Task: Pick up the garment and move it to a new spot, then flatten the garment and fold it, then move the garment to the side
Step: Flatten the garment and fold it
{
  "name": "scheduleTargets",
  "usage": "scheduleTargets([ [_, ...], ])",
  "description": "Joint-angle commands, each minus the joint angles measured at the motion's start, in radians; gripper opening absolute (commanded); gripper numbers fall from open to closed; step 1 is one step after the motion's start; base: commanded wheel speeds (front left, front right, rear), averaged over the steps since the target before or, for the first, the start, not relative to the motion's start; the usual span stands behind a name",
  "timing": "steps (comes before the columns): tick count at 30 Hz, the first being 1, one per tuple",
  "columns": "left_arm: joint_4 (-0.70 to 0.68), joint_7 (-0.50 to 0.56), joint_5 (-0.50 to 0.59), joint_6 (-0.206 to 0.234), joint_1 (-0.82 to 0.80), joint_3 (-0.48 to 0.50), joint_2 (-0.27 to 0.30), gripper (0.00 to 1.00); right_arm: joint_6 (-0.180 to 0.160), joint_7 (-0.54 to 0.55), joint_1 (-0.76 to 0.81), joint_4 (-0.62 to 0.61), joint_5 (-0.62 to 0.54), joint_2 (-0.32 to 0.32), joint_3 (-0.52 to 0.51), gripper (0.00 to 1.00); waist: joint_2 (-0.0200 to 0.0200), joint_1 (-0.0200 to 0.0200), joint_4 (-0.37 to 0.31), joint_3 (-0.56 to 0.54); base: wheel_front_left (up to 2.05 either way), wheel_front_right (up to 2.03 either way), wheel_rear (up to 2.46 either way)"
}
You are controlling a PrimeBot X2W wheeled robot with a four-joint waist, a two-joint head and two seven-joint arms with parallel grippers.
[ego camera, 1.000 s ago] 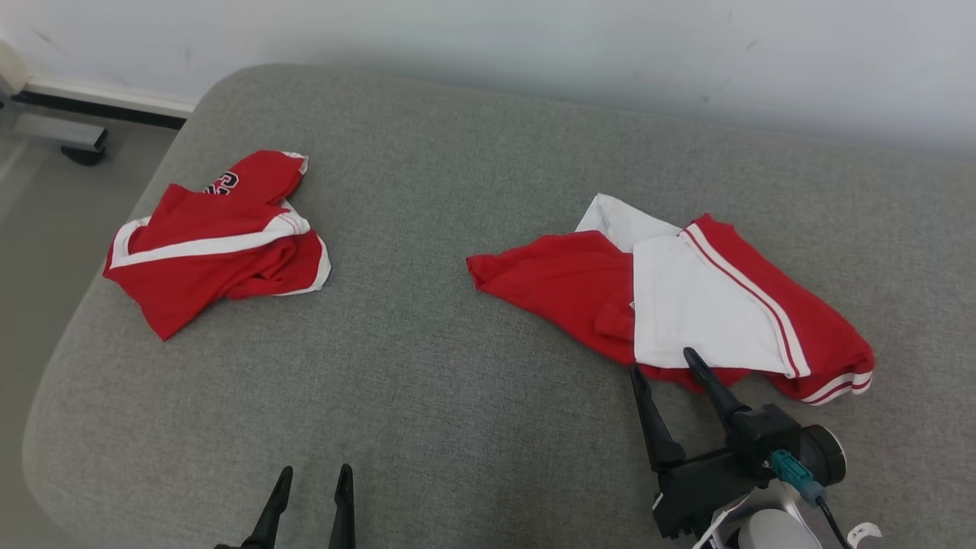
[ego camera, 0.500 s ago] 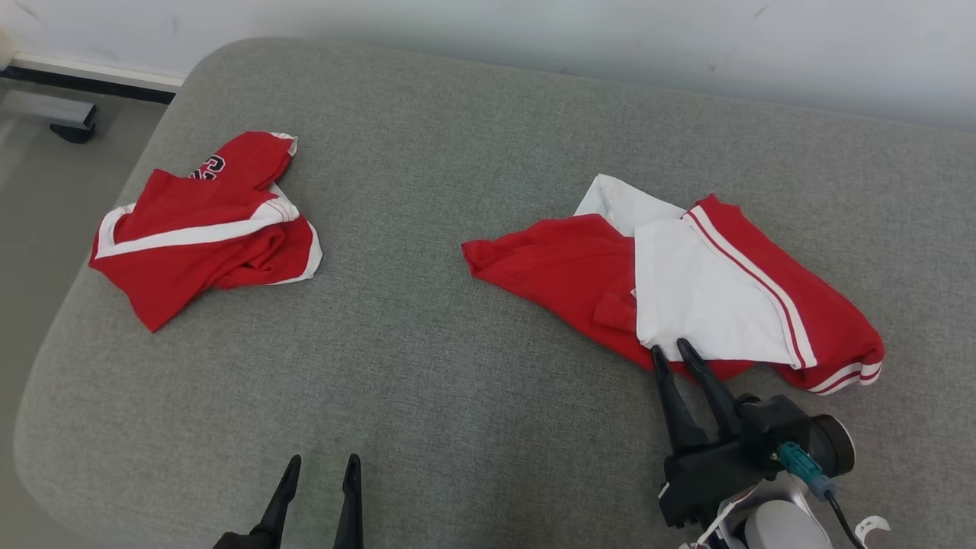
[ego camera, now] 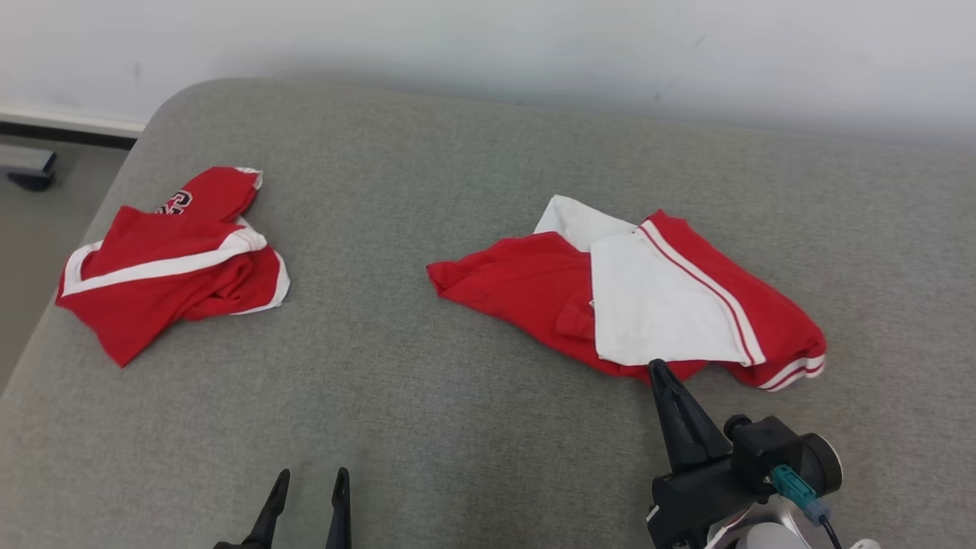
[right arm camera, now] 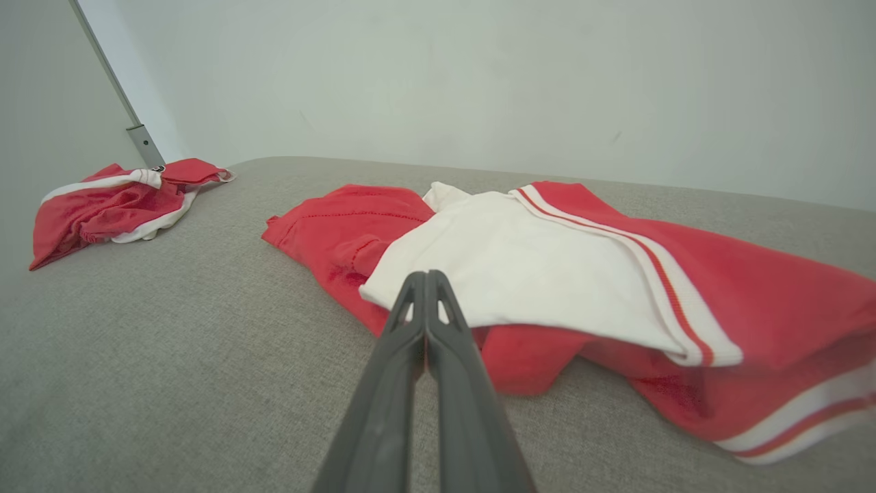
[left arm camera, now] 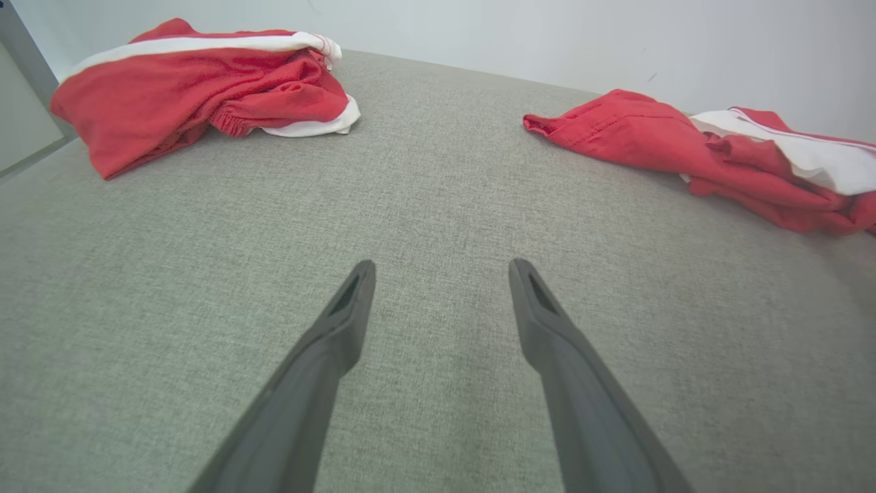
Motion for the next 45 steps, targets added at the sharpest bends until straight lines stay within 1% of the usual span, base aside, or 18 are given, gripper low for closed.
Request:
scheduleTargets([
  [1, 0.004, -0.003, 0.004, -0.003, 0.005, 0.003, -0.001, 1.0, -0.002, 0.0, 0.008, -0.001, 0.006, 0.002, 0.015, 0.0, 0.0, 0.0001, -0.045, -0.037, 0.0, 0.0, 0.0],
  [6, 0.008, -0.003, -0.003, -0.004, 0.005, -0.016, -0.001, 1.0, -0.002, 0.0, 0.023, -0.01, 0.005, 0.006, 0.021, 0.0, 0.0, 0.0001, -0.069, -0.056, 0.0, 0.0, 0.0],
  [7, 0.01, -0.003, -0.001, -0.004, 0.009, -0.015, 0.0, 1.0, -0.002, 0.0, 0.028, -0.009, 0.005, 0.009, 0.021, 0.09, 0.0, 0.0001, -0.073, -0.059, 0.0, 0.0, 0.0],
  [8, 0.01, -0.003, -0.001, -0.003, 0.01, -0.014, -0.001, 1.0, -0.002, 0.0, 0.031, -0.003, 0.003, 0.009, 0.028, 0.47, 0.0, 0.0001, -0.075, -0.061, 0.0, 0.0, 0.0],
  [9, 0.011, -0.003, -0.001, -0.003, 0.01, -0.013, -0.001, 1.0, -0.002, 0.0, 0.032, 0.002, 0.001, 0.009, 0.036, 1.0, 0.0, 0.0001, -0.077, -0.063, 0.0, 0.0, 0.0],
  [13, 0.011, -0.003, -0.005, -0.003, 0.002, -0.017, -0.001, 1.0, -0.002, 0.0, 0.015, 0.008, -0.008, 0.002, 0.06, 1.0, 0.0, 0.0001, -0.07, -0.058, 0.0, 0.0, 0.0],
  [18, 0.011, -0.003, -0.027, 0.001, -0.005, -0.035, -0.001, 1.0, -0.002, 0.0, -0.019, 0.04, -0.025, -0.009, 0.077, 1.0, 0.0, 0.0001, -0.029, -0.038, 0.0, 0.0, 0.0],
  [19, 0.011, -0.003, -0.027, 0.001, -0.005, -0.035, -0.001, 1.0, -0.002, 0.0, -0.019, 0.04, -0.025, -0.009, 0.077, 1.0, 0.0, 0.0001, -0.029, -0.038, 0.0, 0.0, 0.0],
  [23, 0.01, -0.003, -0.042, 0.006, -0.01, -0.05, -0.001, 1.0, -0.002, 0.0, -0.055, 0.083, -0.05, -0.019, 0.062, 1.0, 0.0, 0.0001, 0.013, -0.016, 0.0, 0.0, 0.0],
  [27, 0.01, -0.003, -0.053, 0.01, -0.011, -0.055, -0.001, 1.0, -0.002, -0.001, -0.082, 0.117, -0.078, -0.022, 0.049, 1.0, 0.0, 0.0001, 0.04, -0.001, 0.0, 0.0, 0.0],
  [35, 0.012, -0.003, -0.068, 0.017, -0.016, -0.073, -0.001, 1.0, -0.002, 0.0, -0.113, 0.161, -0.129, -0.019, 0.019, 1.0, 0.0, 0.0001, 0.052, 0.018, 0.0, 0.0, 0.0],
  [36, 0.011, -0.003, -0.071, 0.018, -0.018, -0.076, -0.001, 1.0, -0.002, 0.0, -0.116, 0.165, -0.134, -0.017, 0.013, 0.96, 0.0, 0.0001, 0.052, 0.021, 0.0, 0.0, 0.0],
  [37, 0.011, -0.003, -0.074, 0.02, -0.022, -0.078, -0.001, 1.0, -0.002, 0.0, -0.119, 0.168, -0.135, -0.015, 0.008, 0.83, 0.0, 0.0001, 0.051, 0.023, 0.0, 0.0, 0.0],
  [38, 0.01, -0.003, -0.077, 0.022, -0.025, -0.081, -0.001, 1.0, -0.002, 0.0, -0.121, 0.171, -0.138, -0.014, 0.003, 0.6, 0.0, 0.0001, 0.05, 0.026, 0.0, 0.0, 0.0],
  [39, 0.009, -0.003, -0.079, 0.023, -0.027, -0.082, -0.001, 1.0, -0.002, 0.0, -0.123, 0.175, -0.141, -0.013, -0.003, 0.47, 0.0, 0.0001, 0.05, 0.027, 0.0, 0.0, 0.0],
  [40, 0.009, -0.003, -0.08, 0.024, -0.029, -0.083, -0.001, 1.0, -0.002, 0.0, -0.124, 0.178, -0.143, -0.012, -0.006, 0.28, 0.0, 0.0001, 0.049, 0.029, 0.0, 0.0, 0.0],
  [41, 0.009, -0.003, -0.081, 0.025, -0.031, -0.083, -0.001, 1.0, -0.002, 0.0, -0.127, 0.178, -0.143, -0.01, -0.008, 0.0, 0.0, 0.0001, 0.048, 0.03, 0.0, 0.0, 0.0],
  [45, 0.006, -0.003, -0.075, 0.024, -0.027, -0.071, -0.001, 1.0, -0.002, 0.0, -0.127, 0.152, -0.125, -0.001, -0.015, 0.0, 0.0, 0.0001, 0.033, 0.02, 0.0, 0.0, 0.0],
])
